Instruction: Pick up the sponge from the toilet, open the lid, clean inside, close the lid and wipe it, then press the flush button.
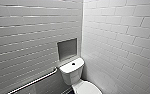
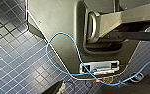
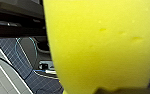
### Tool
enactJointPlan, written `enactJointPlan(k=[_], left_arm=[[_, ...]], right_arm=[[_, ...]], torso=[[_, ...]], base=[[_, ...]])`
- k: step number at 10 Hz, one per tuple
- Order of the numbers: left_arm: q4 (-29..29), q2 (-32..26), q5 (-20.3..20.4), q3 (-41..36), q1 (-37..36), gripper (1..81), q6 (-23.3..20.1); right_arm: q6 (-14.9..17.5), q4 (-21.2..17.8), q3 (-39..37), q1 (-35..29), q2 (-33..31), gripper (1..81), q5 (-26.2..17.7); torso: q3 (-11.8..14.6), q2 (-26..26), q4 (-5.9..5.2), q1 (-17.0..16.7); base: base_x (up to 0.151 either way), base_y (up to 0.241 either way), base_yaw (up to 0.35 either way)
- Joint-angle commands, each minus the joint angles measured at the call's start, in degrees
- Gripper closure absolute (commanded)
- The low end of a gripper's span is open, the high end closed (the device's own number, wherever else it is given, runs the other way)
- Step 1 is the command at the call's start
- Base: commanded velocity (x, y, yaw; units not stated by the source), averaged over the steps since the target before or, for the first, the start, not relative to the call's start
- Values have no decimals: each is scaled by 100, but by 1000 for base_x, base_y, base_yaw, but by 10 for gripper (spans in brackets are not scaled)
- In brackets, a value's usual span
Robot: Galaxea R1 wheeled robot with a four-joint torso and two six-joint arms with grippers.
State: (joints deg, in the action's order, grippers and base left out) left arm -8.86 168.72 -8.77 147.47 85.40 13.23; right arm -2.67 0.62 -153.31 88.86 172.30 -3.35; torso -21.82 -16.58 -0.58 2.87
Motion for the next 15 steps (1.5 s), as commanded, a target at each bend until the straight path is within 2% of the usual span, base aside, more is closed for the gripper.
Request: enactJointPlan(k=[1, 2, 3, 5, 7, 8, 10, 15], left_arm=[[25, -39, -389, 63, -308, 10, -57], [7, -22, -415, 89, -378, 10, -66], [25, -57, -372, 72, -378, 10, -75], [7, -118, -91, -33, -352, 10, -83], [7, -365, 200, -482, -265, 10, -119], [-1, -618, 314, -962, -255, 10, -180], [-1, -944, 323, -1492, -247, 10, -241], [-19, -910, 270, -1475, -273, 10, -242]], right_arm=[[856, -1126, -40, -399, -35, 811, -174], [856, -1126, -84, -478, -27, 811, -227], [865, -1090, -102, -487, 87, 811, -543], [838, -1152, 115, -496, -60, 811, -545], [856, -1152, 1269, -417, -633, 811, -271], [856, -1143, 1928, -390, -976, 811, -52], [847, -1152, 2674, -425, -1424, 811, -8], [847, -1161, 2491, -399, -1363, 811, 19]], torso=[[0, 0, 0, 0], [0, 0, 0, 0], [0, 0, 0, 0], [0, 2, 0, 0], [0, 2, 0, 0], [0, 5, 0, 0], [0, 5, 0, 0], [0, 5, 0, 0]], base=[[0, 0, 0], [0, 0, 0], [0, 0, 0], [0, 0, 0], [0, 0, 0], [0, 0, 0], [0, 0, 0], [0, 0, 0]])
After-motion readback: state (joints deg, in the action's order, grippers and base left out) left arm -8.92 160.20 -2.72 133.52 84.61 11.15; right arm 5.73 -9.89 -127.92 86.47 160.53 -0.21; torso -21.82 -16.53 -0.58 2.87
